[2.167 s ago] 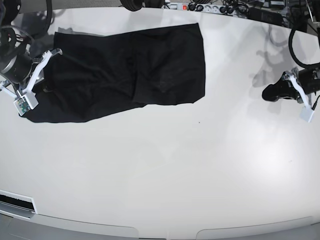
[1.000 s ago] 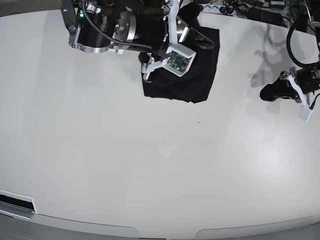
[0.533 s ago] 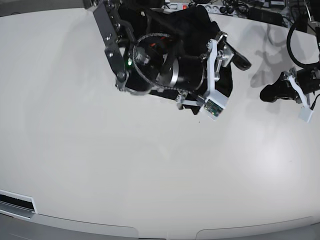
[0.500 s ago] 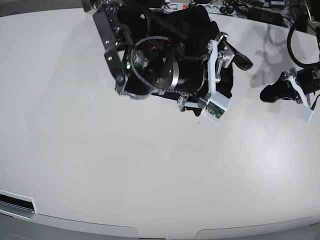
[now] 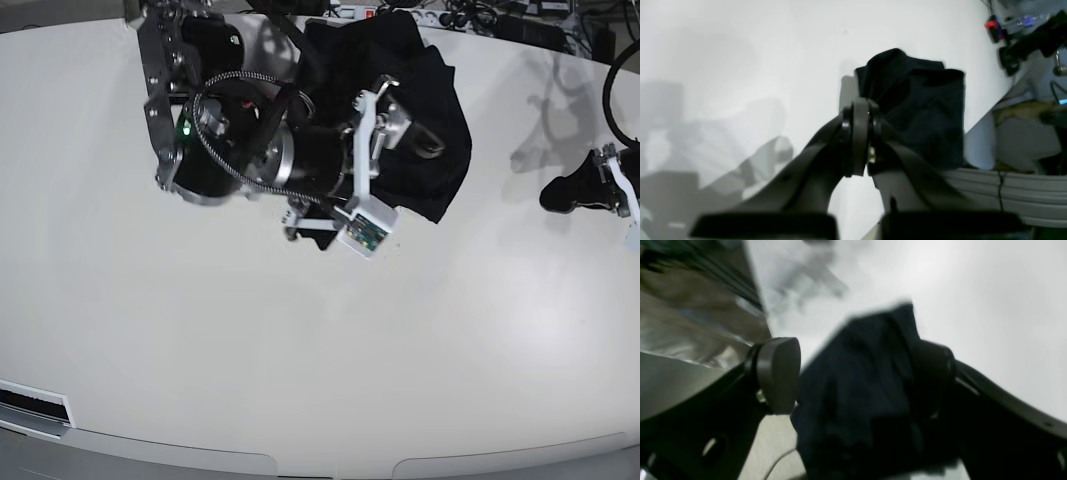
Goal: Layout the t-shirt on the table in an organized manner, then fold the t-shirt properly
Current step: 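Lift the shirt end with the right gripper and fold it over the stack, then grasp the folded bundle with both grippers and pull it apart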
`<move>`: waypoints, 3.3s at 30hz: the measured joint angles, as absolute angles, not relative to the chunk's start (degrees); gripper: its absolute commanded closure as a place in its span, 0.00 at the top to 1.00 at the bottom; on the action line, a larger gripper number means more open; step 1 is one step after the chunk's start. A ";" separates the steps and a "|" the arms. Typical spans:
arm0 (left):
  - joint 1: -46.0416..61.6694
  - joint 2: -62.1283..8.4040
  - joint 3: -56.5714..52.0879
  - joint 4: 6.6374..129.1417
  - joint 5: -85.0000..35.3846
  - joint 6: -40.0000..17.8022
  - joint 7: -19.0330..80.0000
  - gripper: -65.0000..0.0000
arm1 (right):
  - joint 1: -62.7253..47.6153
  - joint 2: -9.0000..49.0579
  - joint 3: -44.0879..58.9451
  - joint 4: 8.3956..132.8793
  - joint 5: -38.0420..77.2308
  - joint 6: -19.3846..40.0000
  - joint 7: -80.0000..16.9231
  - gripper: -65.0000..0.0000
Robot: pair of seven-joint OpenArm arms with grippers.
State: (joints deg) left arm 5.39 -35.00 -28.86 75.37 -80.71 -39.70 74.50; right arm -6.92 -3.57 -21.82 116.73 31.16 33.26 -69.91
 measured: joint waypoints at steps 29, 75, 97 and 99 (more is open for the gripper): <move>5.74 -28.34 -9.52 90.41 -61.25 -39.70 69.71 0.53 | -7.86 4.86 -27.33 116.68 5.54 22.15 -61.89 0.80; 15.73 -25.04 -35.77 93.97 -78.48 -39.64 79.83 0.00 | -4.08 6.83 -16.71 116.66 30.55 37.56 -61.28 0.80; 20.16 -24.62 -40.86 93.97 -82.85 -39.72 80.82 0.00 | -3.95 3.99 -26.02 99.20 24.18 39.70 -54.24 0.00; 20.18 -24.64 -40.86 93.97 -80.55 -39.72 80.88 0.00 | -3.97 3.97 -27.73 96.53 17.41 39.70 -50.78 0.00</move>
